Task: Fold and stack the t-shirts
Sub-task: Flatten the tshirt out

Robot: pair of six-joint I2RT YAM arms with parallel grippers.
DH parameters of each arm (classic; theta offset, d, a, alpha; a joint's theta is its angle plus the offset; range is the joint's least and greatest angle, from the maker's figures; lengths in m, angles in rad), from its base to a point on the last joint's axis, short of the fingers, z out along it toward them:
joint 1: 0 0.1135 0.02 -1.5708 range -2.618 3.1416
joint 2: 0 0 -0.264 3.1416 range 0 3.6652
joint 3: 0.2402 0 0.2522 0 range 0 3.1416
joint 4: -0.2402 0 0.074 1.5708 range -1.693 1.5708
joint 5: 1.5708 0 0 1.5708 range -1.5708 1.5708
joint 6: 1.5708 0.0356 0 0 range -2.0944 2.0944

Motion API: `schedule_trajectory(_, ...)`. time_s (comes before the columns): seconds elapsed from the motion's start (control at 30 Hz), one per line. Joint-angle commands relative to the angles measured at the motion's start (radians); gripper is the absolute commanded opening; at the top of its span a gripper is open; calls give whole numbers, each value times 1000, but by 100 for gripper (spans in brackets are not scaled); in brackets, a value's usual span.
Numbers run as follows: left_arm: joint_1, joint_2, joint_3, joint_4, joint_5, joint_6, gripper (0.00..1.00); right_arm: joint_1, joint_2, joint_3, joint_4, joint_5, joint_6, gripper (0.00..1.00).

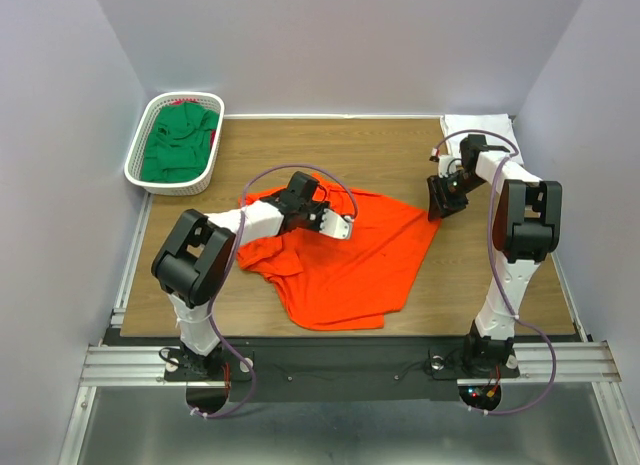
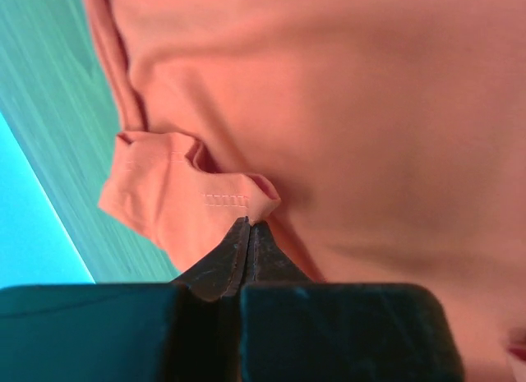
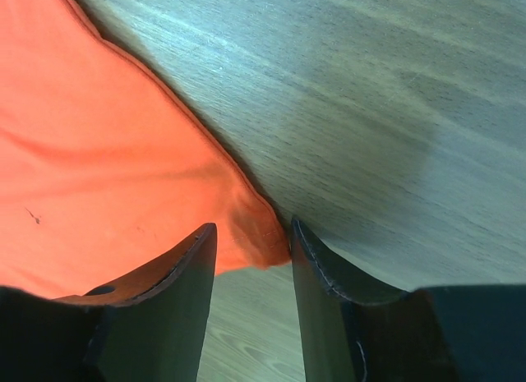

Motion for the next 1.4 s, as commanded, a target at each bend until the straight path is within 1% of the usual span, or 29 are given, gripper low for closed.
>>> schedule_trajectory(0.0, 21, -34, 66, -78, 68, -39, 0, -7, 35, 18, -21, 21, -26, 47)
schedule_trajectory(0.2, 56, -23, 138, -127, 113, -99, 0, -7, 53, 30, -24, 5, -27, 43)
schedule_trajectory(0.3, 78, -16, 177, -148, 137, -139, 0, -7, 55, 9, -29, 12, -35, 42)
schedule_trajectory(0.37, 92, -6, 208, -164, 168, -183, 0, -6, 56, -23, -27, 17, -38, 39)
schedule_trajectory(0.43, 116, 1, 268, -202, 195, -220, 0, -4, 61, -37, -26, 20, -44, 21)
schedule_trajectory(0.5, 136, 7, 308, -234, 234, -267, 0, -4, 55, -33, -23, 30, -44, 1)
schedule_trajectory(0.6, 191, 7, 445, -279, 277, -387, 0, -9, 24, 33, -23, 38, -32, 1)
schedule_trajectory(0.67, 248, 14, 513, -294, 303, -444, 0, -15, -4, 81, -21, 64, -24, 1)
schedule_trajectory(0.7, 268, 18, 582, -308, 315, -497, 0, -25, -17, 142, -23, 72, -17, 1)
schedule_trajectory(0.8, 357, 29, 690, -309, 355, -595, 0, -51, -31, 243, -23, 129, -5, 0)
schedule_trajectory(0.83, 377, 35, 760, -308, 366, -628, 0, -58, -33, 312, -23, 141, 0, 1)
schedule_trajectory(0.87, 395, 44, 792, -309, 384, -693, 0, -64, -42, 343, -23, 159, 5, 1)
schedule_trajectory(0.9, 435, 50, 849, -309, 395, -721, 0, -73, -45, 374, -24, 170, 9, 1)
schedule_trajectory(0.93, 451, 53, 874, -311, 421, -772, 0, -76, -51, 433, -23, 188, 11, 1)
schedule_trajectory(0.97, 483, 53, 895, -312, 433, -795, 0, -84, -66, 460, -24, 196, 11, 1)
schedule_trajectory(1.07, 530, 23, 937, -294, 482, -870, 0, -93, -108, 550, -24, 221, 11, 1)
schedule_trajectory(1.37, 590, -152, 943, -167, 505, -1033, 0, -114, -251, 725, 10, 311, -4, 1)
